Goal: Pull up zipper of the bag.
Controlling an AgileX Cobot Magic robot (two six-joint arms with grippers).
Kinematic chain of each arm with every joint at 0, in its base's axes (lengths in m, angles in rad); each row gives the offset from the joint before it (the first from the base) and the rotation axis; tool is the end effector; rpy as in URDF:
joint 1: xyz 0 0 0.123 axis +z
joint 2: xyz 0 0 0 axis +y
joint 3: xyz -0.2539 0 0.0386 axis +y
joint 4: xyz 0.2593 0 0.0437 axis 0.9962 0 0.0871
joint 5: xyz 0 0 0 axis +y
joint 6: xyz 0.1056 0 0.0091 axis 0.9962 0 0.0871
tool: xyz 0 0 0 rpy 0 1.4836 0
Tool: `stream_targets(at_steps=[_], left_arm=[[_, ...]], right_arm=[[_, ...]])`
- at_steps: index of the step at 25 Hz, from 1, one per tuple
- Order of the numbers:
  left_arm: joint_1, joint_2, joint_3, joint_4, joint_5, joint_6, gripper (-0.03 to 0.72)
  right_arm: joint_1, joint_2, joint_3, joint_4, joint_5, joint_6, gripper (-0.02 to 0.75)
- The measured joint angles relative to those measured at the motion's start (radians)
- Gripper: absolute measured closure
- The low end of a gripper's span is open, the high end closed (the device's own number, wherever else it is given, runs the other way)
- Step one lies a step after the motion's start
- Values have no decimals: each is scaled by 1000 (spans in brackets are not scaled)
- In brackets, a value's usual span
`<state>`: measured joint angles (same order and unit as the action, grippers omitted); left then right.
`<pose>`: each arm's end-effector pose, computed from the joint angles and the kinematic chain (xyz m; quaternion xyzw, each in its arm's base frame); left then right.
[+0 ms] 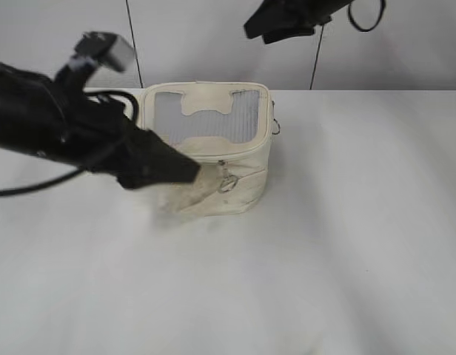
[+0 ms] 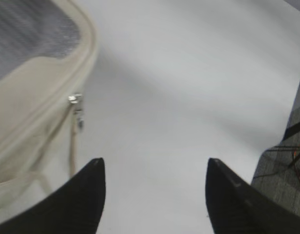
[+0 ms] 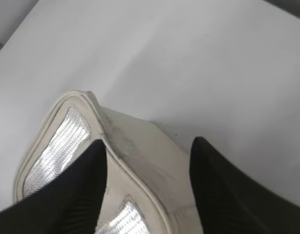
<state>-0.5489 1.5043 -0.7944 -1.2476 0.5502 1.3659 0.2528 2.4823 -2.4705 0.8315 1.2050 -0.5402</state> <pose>0.2368 -0.2066 0.1761 0.4044 0.8078 -0.3013 0.3052 0.4918 0.2026 0.2250 -0.2908 0.8460 0.3668 0.2553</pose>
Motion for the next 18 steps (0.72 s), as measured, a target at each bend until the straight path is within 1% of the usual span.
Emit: stream_targets(at_steps=[1, 2, 3, 4, 6, 7, 9, 10, 11, 13, 15, 16, 18], left_arm=[[46, 1, -14, 11, 36, -12, 195], [106, 5, -41, 19, 78, -19, 204], [167, 16, -86, 25, 115, -25, 211], [214, 36, -133, 27, 160, -28, 216], [294, 96, -278, 48, 235, -34, 225], [312, 141, -361, 61, 258, -44, 228], [319, 244, -524, 92, 321, -63, 230], [312, 308, -616, 107, 349, -74, 230], [305, 376, -694, 120, 394, -81, 230], [280, 503, -876, 157, 461, -102, 230], [257, 634, -1038, 192, 533, -132, 230], [247, 683, -1123, 211, 572, -147, 230], [231, 786, -1276, 243, 625, -195, 230]], right_arm=[[-26, -6, 0, 13, 2, 9, 310], [-60, -12, 1, 24, 2, 24, 316], [-93, -17, 12, 35, 2, 34, 323], [-121, -24, 34, 43, 2, 41, 331], [-169, -49, 109, 47, 1, 34, 346], [-187, -72, 170, 49, 0, 17, 351], [-207, -137, 322, 72, -1, -49, 363], [-216, -185, 410, 93, -3, -88, 366], [-224, -241, 530, 125, -22, -135, 368], [-236, -358, 791, 199, -134, -277, 370], [-238, -470, 1042, 305, -255, -488, 370], [-238, -514, 1133, 352, -299, -596, 370], [-237, -585, 1306, 543, -370, -840, 370]])
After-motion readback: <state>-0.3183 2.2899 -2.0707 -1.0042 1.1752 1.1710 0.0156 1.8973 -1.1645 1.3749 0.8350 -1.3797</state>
